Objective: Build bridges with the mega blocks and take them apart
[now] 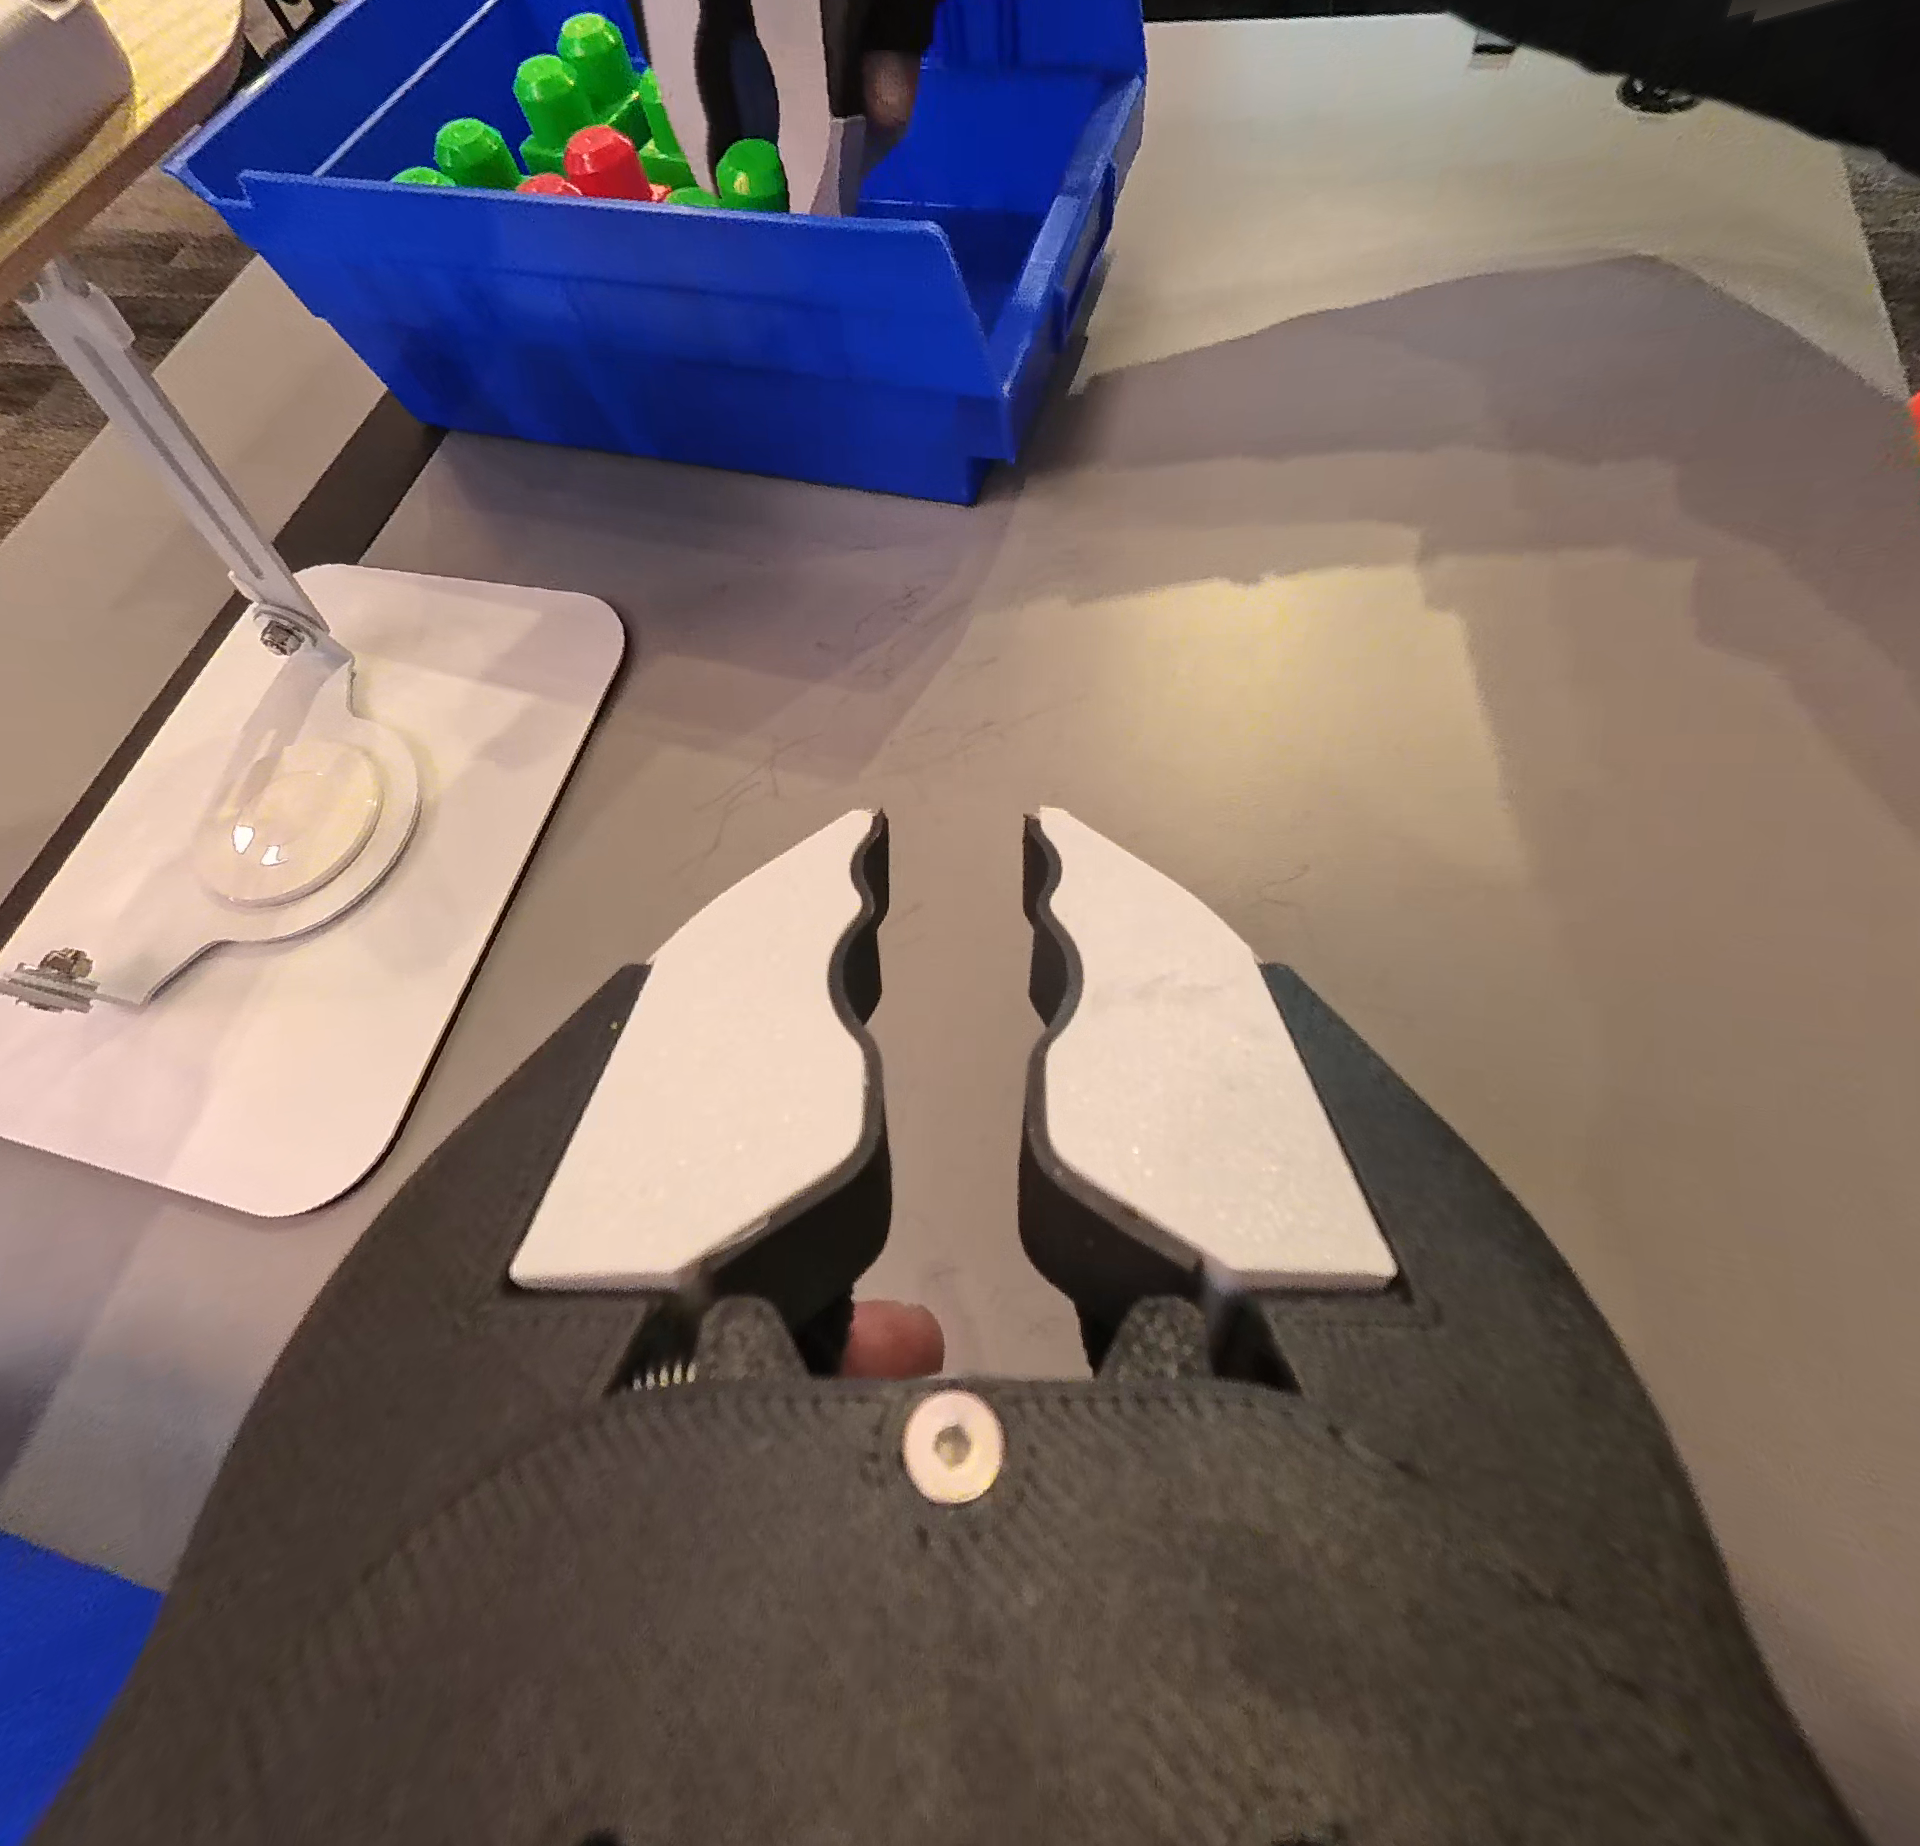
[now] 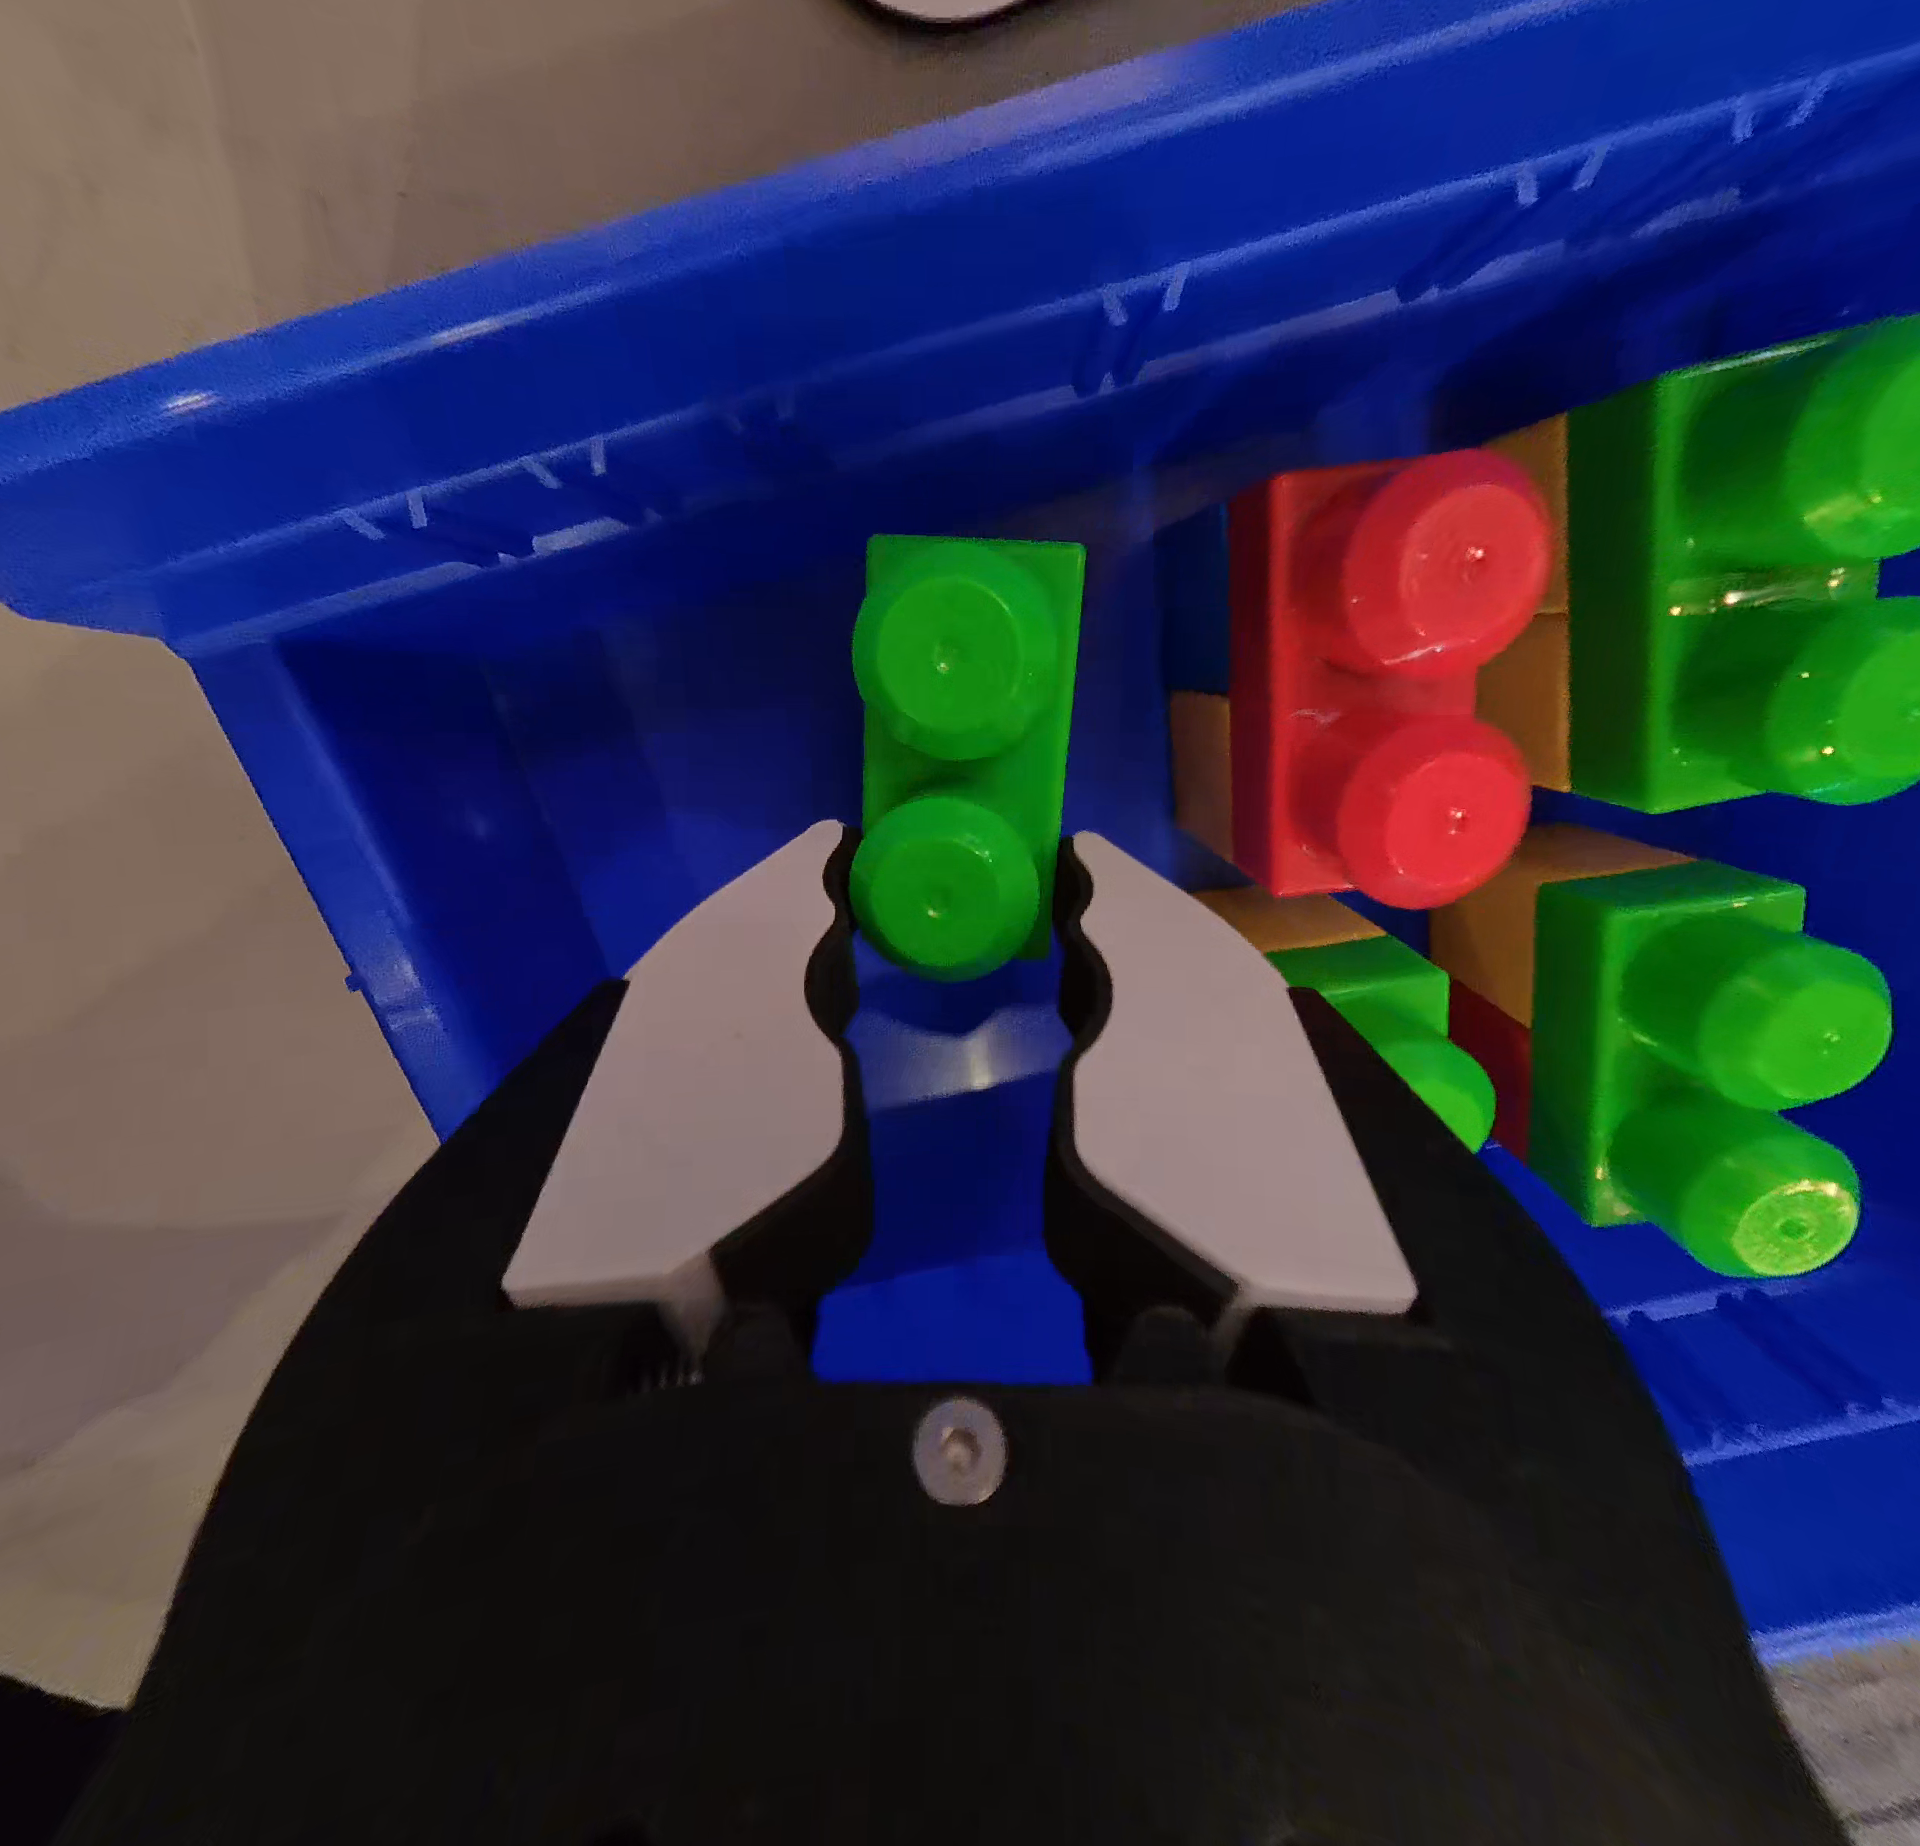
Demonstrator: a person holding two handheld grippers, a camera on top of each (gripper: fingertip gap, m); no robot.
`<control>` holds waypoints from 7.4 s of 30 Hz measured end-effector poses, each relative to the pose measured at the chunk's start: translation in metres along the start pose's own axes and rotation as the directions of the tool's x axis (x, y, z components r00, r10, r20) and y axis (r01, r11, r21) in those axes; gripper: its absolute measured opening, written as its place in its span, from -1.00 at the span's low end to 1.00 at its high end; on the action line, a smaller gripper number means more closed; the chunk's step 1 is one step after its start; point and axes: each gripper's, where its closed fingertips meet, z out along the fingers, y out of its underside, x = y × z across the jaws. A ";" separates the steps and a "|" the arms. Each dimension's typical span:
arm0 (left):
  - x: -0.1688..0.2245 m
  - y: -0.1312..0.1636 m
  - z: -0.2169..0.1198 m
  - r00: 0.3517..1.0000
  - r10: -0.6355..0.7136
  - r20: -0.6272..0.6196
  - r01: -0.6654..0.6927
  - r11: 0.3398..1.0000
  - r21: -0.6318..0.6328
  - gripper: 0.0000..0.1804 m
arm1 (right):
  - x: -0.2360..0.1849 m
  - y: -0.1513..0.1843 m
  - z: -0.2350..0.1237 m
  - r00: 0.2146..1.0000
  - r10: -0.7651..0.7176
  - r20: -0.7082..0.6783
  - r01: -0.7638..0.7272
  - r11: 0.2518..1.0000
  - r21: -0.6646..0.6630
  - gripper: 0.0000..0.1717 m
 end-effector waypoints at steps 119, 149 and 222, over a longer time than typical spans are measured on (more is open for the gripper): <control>-0.215 0.142 -0.169 0.886 0.064 0.460 0.254 0.761 -0.597 -0.68 | -0.226 -0.102 0.041 0.944 -0.286 0.167 0.129 0.781 0.611 -1.00; -0.003 0.145 -0.059 0.997 0.022 0.076 0.032 0.765 -0.644 -0.62 | -0.233 -0.100 0.048 0.936 -0.312 0.165 0.160 0.793 0.588 -1.00; -0.034 0.053 -0.097 0.955 -0.033 0.294 0.181 0.851 -0.493 -0.52 | -0.236 -0.096 0.050 0.932 -0.328 0.151 0.189 0.799 0.572 -0.99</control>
